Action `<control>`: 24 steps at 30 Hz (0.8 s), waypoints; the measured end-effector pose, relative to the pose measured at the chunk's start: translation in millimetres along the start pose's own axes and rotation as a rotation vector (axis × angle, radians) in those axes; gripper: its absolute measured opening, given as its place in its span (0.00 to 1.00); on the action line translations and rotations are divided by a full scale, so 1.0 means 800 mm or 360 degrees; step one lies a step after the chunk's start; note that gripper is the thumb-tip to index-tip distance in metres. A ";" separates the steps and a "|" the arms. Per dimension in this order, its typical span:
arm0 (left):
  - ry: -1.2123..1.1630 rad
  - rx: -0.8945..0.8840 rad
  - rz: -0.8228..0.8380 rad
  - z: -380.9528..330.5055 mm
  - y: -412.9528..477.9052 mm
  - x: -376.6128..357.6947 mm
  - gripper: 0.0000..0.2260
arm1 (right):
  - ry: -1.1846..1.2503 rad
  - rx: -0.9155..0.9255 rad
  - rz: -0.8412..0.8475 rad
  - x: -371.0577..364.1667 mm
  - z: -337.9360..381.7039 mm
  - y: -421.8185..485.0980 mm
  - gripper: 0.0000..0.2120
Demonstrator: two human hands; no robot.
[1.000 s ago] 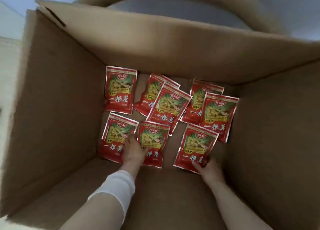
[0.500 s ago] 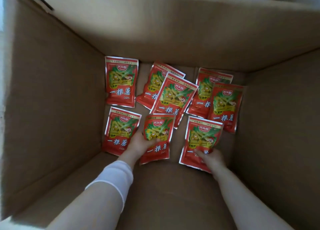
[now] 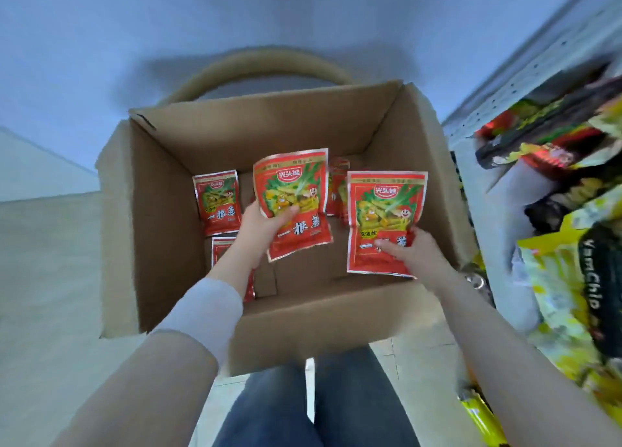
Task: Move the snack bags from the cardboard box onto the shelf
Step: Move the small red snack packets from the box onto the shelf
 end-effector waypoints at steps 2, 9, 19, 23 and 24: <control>-0.0035 -0.0102 0.0054 -0.027 -0.029 -0.014 0.18 | 0.0197 0.0035 -0.0146 0.029 -0.006 -0.048 0.14; 0.0030 -0.0436 0.0289 -0.090 -0.163 -0.098 0.09 | 0.0552 0.0000 -0.0638 0.135 -0.088 -0.215 0.23; 0.0146 -0.0925 0.0981 -0.076 -0.460 -0.305 0.11 | 0.0945 -0.0038 -0.1342 0.320 -0.275 -0.480 0.11; 0.0271 -0.1101 0.1257 -0.020 -0.617 -0.411 0.13 | 0.0982 0.0019 -0.1610 0.419 -0.384 -0.599 0.13; 0.0297 -0.1137 0.1359 -0.006 -0.660 -0.440 0.12 | 0.1005 0.0022 -0.1686 0.441 -0.411 -0.630 0.11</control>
Point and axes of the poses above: each hand's wrist, its own y-axis towards the middle knuckle, its own x-axis out of the back of the hand, z = x × y, the point moved 6 cm from there along y, towards the middle knuckle, and after that the axes turned 8 degrees about -z, right-handed, at the moved point
